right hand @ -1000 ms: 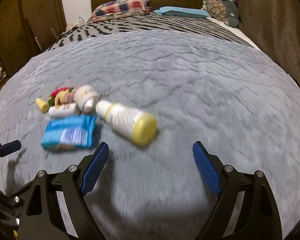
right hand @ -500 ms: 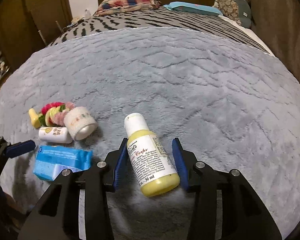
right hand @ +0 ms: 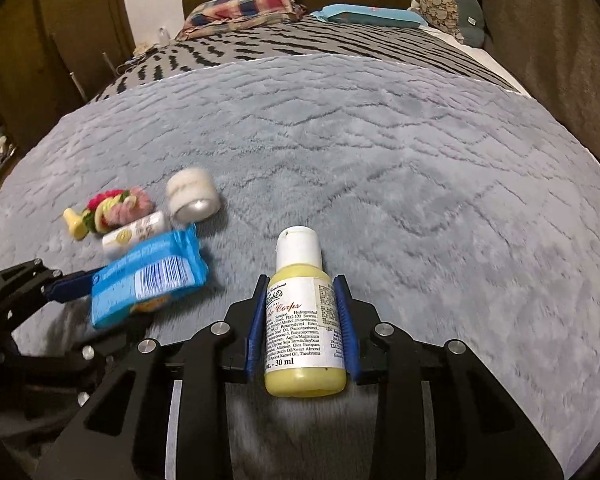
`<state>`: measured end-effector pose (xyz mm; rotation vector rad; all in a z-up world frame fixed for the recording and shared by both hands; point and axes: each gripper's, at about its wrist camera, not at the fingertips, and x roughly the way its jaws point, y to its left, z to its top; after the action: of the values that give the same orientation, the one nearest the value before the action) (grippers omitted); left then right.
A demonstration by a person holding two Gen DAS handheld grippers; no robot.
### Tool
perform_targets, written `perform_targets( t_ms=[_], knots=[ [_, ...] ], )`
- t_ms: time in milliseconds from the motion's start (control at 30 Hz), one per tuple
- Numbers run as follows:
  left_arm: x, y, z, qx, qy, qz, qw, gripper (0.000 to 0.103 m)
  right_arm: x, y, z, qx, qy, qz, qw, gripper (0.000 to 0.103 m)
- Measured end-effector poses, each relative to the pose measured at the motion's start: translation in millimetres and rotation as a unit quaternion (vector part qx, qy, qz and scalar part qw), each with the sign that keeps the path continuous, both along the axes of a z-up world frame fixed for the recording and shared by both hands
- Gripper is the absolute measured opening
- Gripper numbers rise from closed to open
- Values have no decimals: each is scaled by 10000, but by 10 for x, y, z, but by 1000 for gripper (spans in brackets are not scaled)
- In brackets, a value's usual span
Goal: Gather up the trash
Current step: 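Grasp the blue wipes pack with the left tool while the right tool grasps the yellow bottle, then lower the wipes pack and yellow bottle below the bed edge and open both tools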
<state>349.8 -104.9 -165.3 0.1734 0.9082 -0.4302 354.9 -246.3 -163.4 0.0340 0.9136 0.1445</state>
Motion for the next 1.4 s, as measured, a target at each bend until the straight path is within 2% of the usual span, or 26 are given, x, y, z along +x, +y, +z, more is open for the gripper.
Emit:
perform_targets(
  t_ms=[200, 400, 567, 833, 1033, 1200, 1400],
  knots=[
    [-289, 85, 80, -71, -72, -19, 9999, 42, -323, -55, 32, 124, -37, -31, 9999, 33],
    [-750, 232, 145, -26, -207, 65, 9998, 41, -745, -32, 81, 230, -125, 13, 9997, 33],
    [-1227, 395, 216, -164, -304, 304, 9989, 41, -1180, 19, 102, 296, -223, 42, 9993, 33],
    [-2012, 555, 232, -289, -454, 562, 9970, 41, -1962, 165, 108, 689, -368, 152, 9968, 33],
    [-2498, 650, 241, -454, -473, 681, 9955, 41, -2471, 331, 158, 598, -540, 257, 9964, 33],
    [-2816, 648, 107, -379, -312, 755, 9959, 41, -2832, 378, 77, 625, -519, 270, 9963, 33],
    [-3085, 619, -210, -189, -43, 645, 9977, 41, -3060, 404, -151, 583, -279, 323, 9974, 33]
  ],
)
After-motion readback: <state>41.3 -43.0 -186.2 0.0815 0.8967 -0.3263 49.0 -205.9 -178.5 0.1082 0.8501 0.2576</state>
